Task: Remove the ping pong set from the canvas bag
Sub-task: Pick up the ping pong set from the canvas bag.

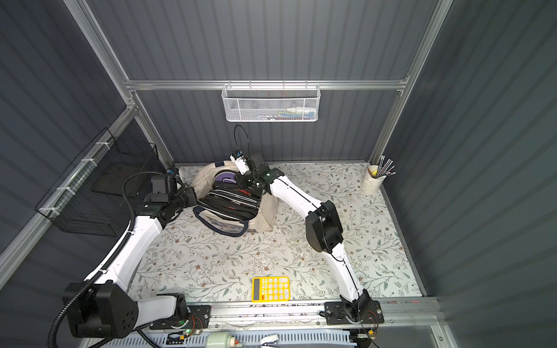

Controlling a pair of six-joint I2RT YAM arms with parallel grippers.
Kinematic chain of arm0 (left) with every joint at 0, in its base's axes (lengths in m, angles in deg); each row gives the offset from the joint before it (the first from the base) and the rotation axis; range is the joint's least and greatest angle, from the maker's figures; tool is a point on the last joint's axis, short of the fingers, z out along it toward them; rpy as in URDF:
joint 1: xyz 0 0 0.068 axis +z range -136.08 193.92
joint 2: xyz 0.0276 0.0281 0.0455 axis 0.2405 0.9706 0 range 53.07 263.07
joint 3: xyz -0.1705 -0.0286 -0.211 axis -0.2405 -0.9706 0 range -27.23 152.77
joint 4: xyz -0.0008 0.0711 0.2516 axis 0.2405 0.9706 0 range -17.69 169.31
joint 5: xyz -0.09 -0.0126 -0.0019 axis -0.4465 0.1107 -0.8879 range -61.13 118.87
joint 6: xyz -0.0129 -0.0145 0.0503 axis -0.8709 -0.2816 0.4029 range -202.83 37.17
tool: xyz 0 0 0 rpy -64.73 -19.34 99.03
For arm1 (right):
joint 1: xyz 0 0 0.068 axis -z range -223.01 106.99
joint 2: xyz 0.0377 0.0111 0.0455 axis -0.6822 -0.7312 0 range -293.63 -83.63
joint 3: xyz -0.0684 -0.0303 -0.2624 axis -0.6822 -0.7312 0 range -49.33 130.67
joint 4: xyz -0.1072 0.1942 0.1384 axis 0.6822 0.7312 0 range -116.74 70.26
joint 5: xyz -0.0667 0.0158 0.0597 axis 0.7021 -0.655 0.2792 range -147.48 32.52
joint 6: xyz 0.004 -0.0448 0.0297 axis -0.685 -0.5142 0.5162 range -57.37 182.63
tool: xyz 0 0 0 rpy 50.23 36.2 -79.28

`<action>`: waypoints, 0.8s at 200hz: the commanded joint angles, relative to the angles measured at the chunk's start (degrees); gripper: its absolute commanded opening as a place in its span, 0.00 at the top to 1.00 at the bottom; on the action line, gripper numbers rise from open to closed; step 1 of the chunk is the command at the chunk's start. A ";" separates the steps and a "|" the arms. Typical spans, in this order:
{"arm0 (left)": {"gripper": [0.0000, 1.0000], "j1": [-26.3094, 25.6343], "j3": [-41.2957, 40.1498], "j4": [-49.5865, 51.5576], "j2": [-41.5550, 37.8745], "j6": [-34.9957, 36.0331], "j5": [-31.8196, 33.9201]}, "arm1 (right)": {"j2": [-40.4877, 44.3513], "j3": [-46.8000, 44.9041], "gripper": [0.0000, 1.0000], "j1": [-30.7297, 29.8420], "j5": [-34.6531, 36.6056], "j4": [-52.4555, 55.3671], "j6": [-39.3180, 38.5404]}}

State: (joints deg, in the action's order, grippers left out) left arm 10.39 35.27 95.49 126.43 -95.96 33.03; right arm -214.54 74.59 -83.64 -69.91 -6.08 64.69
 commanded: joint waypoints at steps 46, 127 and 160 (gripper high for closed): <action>1.00 0.81 2.52 2.44 2.00 -0.49 -3.80 | 8.13 0.07 1.00 -1.65 2.51 1.28 -2.75; 1.00 0.81 5.36 4.73 2.55 -1.84 -2.58 | 13.30 1.53 1.00 -3.30 6.64 3.24 -4.09; 1.00 0.80 5.74 5.43 2.60 -2.27 -1.58 | 17.32 2.13 1.00 -3.68 8.07 4.00 -3.83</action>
State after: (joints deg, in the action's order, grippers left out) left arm 10.76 38.76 98.59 128.46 -97.09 30.43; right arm -204.53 73.67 -86.63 -62.98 0.35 61.02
